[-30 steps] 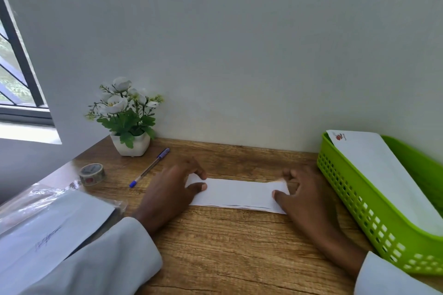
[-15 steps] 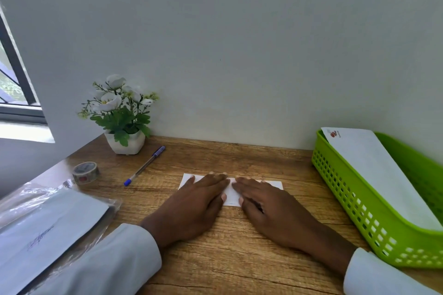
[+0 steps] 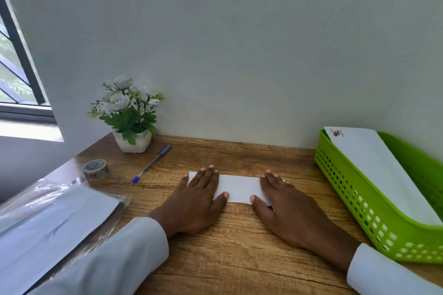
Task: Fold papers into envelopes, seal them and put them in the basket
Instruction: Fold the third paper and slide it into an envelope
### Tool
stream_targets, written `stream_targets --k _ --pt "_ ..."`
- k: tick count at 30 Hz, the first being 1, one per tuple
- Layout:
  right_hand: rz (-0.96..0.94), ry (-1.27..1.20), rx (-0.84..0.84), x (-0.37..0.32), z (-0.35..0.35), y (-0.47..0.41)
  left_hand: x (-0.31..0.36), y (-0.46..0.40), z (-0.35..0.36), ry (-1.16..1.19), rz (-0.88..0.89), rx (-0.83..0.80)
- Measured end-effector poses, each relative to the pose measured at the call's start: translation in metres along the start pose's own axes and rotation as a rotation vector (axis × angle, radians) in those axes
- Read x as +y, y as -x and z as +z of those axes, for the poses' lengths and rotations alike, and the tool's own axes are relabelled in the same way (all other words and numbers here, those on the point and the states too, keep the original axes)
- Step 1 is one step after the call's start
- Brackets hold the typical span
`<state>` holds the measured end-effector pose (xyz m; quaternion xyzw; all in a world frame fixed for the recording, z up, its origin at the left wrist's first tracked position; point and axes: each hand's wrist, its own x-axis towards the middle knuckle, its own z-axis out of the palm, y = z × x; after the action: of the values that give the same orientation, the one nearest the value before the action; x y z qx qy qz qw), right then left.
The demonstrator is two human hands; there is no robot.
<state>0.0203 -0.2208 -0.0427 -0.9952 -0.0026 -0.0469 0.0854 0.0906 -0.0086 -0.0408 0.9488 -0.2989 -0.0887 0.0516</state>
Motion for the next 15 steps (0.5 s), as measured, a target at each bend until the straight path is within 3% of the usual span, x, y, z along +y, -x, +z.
stream_targets --k 6,10,15 --pt "-0.045 -0.082 0.081 -0.02 -0.013 -0.002 0.005 0.012 -0.022 0.1 -0.026 -0.067" --pt "-0.182 -0.253 0.185 -0.062 -0.019 -0.006 -0.005 0.04 -0.039 0.148 -0.041 0.028" --pt "-0.372 -0.46 0.176 -0.131 -0.013 -0.015 -0.039 0.102 -0.05 0.201 -0.151 0.195"
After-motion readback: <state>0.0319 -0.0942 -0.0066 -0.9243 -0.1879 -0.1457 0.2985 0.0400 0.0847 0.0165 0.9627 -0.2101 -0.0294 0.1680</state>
